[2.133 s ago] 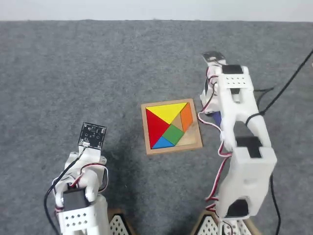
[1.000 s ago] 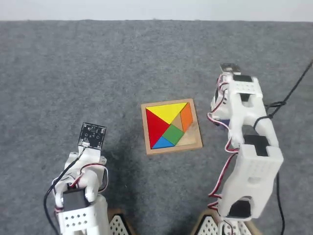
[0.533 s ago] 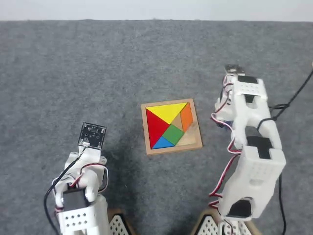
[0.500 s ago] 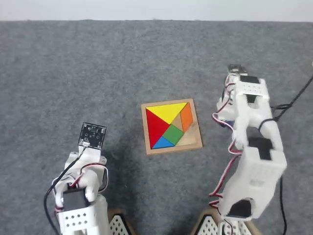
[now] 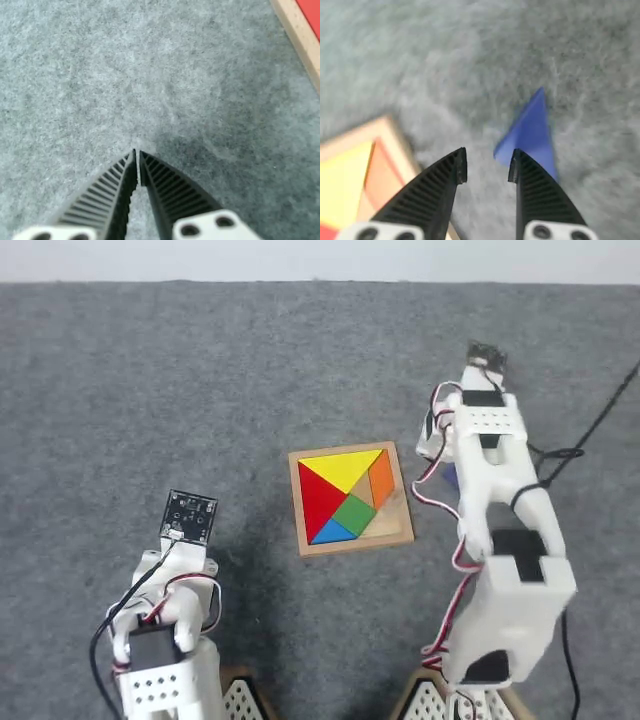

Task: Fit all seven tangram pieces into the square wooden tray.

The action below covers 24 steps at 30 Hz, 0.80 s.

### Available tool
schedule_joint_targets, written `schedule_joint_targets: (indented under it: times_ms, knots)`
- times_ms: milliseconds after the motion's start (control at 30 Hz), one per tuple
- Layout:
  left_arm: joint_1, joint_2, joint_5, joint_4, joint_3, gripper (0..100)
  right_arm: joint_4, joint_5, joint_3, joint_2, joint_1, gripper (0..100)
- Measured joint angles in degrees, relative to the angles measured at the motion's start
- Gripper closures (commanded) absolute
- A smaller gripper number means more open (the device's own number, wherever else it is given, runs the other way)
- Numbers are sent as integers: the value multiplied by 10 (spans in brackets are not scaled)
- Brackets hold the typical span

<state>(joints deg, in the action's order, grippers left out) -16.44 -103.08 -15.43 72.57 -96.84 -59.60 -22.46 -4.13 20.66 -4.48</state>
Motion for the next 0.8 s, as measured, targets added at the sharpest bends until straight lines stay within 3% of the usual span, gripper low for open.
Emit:
schedule_joint_targets:
  times_ms: [100, 267, 533, 800]
  knots:
    - [0, 0, 0, 0, 0, 988, 18, -40, 1, 18, -2, 850]
    - [0, 0, 0, 0, 0, 988, 9, -40, 3, 21, -13, 850]
    - [0, 0, 0, 0, 0, 988, -112, 26, 1, 25, -2, 850]
    - [0, 0, 0, 0, 0, 988, -125, 99, -17, 24, 70, 853]
